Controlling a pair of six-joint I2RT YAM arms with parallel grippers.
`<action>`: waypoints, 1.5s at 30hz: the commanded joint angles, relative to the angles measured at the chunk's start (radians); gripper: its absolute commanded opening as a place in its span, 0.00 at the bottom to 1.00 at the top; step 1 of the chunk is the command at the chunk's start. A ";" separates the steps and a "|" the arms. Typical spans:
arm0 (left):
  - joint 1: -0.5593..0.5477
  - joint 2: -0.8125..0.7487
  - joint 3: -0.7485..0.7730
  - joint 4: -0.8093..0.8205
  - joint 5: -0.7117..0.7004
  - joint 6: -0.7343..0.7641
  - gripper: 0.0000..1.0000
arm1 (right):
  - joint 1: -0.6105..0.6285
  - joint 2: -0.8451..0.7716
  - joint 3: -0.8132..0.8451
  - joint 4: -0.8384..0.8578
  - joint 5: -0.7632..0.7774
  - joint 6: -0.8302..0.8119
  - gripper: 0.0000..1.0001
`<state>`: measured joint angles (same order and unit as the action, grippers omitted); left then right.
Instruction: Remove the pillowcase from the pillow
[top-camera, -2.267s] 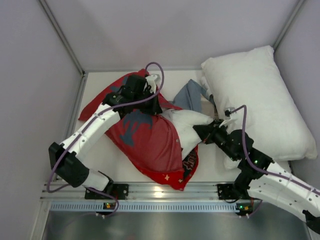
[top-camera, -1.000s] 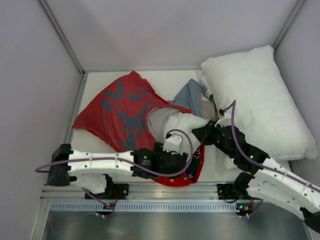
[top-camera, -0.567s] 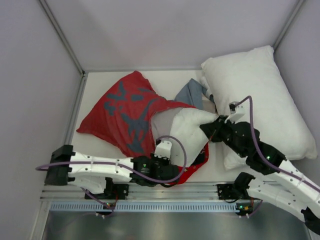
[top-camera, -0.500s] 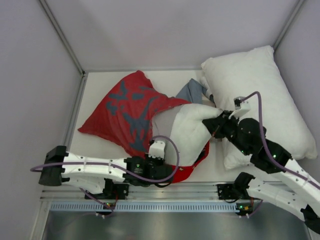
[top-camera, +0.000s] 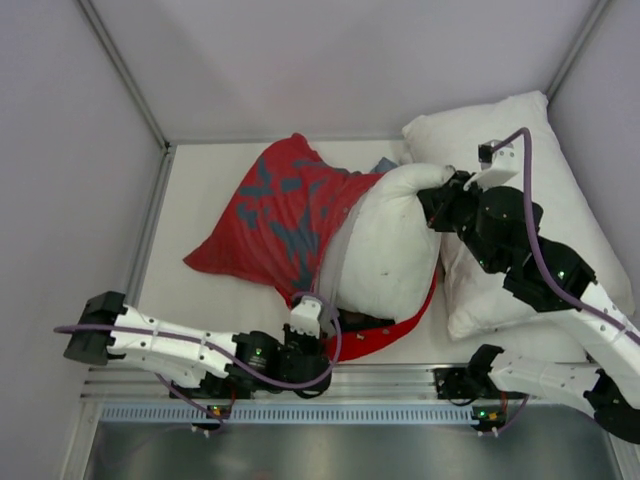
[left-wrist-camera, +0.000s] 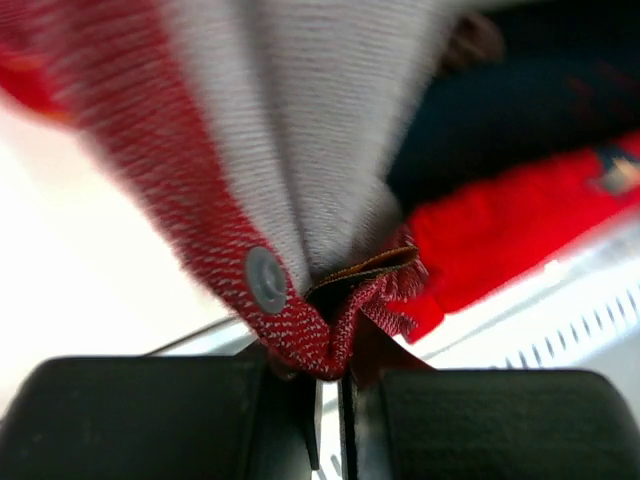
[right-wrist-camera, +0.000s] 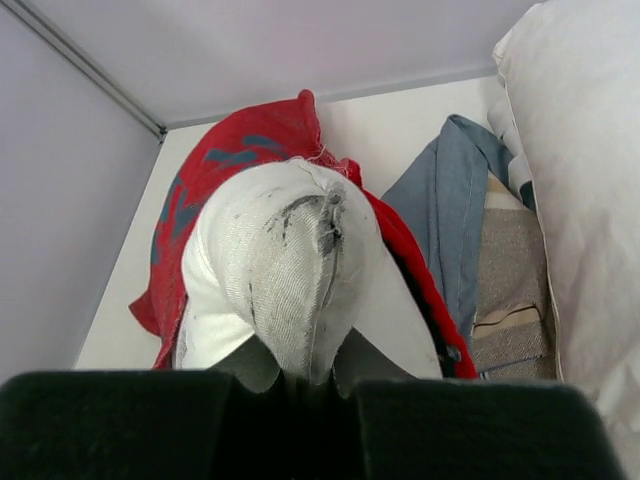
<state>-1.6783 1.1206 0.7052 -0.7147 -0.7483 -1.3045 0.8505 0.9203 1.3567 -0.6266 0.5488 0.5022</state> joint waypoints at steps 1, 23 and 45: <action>-0.087 -0.008 0.029 0.205 0.095 0.281 0.00 | -0.022 -0.011 0.005 0.217 0.060 0.097 0.00; 0.120 0.111 -0.082 0.412 0.164 0.289 0.00 | -0.018 -0.166 0.034 0.125 0.098 0.238 0.00; 0.129 0.148 0.292 0.135 -0.018 0.524 0.99 | -0.016 -0.242 0.029 0.076 0.590 -0.106 0.00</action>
<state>-1.5497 1.2667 0.8948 -0.4709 -0.6121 -0.7891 0.8375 0.7204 1.3796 -0.6693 1.0828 0.4030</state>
